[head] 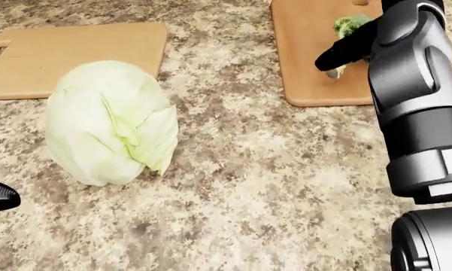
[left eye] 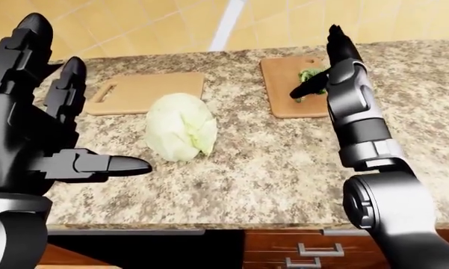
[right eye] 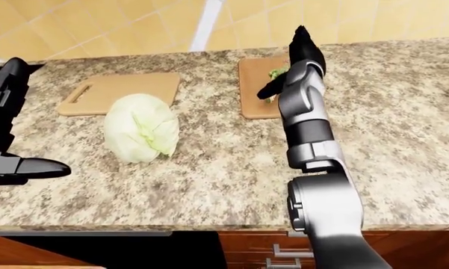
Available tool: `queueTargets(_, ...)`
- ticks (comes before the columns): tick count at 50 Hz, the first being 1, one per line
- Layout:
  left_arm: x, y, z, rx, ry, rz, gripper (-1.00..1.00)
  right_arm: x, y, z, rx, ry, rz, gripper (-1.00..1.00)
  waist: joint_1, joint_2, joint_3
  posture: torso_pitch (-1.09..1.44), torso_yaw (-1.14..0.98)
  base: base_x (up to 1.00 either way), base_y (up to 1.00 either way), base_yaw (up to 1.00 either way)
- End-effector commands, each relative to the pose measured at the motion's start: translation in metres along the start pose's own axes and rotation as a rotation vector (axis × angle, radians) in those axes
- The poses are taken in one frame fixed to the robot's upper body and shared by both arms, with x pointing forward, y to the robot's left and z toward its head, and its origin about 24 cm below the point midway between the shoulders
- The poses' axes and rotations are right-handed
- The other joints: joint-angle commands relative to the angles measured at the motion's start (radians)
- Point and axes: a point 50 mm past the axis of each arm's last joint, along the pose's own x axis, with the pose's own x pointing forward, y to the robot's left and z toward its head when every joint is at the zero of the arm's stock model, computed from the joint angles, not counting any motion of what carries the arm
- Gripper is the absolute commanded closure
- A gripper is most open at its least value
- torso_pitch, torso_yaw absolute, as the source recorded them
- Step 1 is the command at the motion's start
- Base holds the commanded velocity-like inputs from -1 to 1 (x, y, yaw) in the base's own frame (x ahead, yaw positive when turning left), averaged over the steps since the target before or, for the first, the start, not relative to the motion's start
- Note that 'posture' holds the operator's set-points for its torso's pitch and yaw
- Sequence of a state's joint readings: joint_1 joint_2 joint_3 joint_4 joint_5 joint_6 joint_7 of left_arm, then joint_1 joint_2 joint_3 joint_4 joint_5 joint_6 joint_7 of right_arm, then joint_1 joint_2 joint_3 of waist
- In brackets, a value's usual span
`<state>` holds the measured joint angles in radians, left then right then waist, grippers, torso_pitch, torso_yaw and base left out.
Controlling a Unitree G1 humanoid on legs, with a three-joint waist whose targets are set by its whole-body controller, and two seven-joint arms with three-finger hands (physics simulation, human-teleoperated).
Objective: Place the broccoli and the cabbage on separate cutting boards.
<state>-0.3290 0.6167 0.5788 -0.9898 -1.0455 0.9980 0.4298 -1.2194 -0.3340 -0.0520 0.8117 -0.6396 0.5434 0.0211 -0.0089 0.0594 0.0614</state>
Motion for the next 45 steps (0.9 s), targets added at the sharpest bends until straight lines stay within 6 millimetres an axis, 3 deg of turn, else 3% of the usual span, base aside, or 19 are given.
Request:
queueTargets(1,0.000,0.002,0.010,0.007,-0.060,0.014,-1.00,-0.008,-0.030,0.030,0.027,-0.098,-0.075,-1.00,0.000,-0.003,-0.030,0.00,0.00,0.00,0.00,0.00)
queueTargets(8,0.001,-0.002,0.014,0.023,-0.061,-0.003,-1.00,-0.031,-0.056,0.046,0.118,-0.164,-0.064,-1.00,0.000,-0.006,-0.025,0.00,0.00,0.00,0.00,0.00)
queueTargets(17,0.012,-0.016,0.017,0.060,-0.060,-0.071,-1.00,-0.054,-0.060,0.062,0.147,-0.259,0.029,-1.00,-0.002,-0.011,-0.024,0.00,0.00,0.00,0.00,0.00)
queueTargets(26,0.014,-0.037,0.013,0.163,-0.039,-0.188,-1.00,-0.056,-0.056,0.069,0.136,-0.273,0.032,-1.00,-0.004,-0.010,-0.024,0.00,0.00,0.00,0.00,0.00)
queueTargets(45,0.039,-0.051,-0.004,0.267,-0.001,-0.201,-1.00,-0.057,-0.043,0.069,0.117,-0.283,0.071,-1.00,0.001,-0.030,-0.027,0.00,0.00,0.00,0.00,0.00)
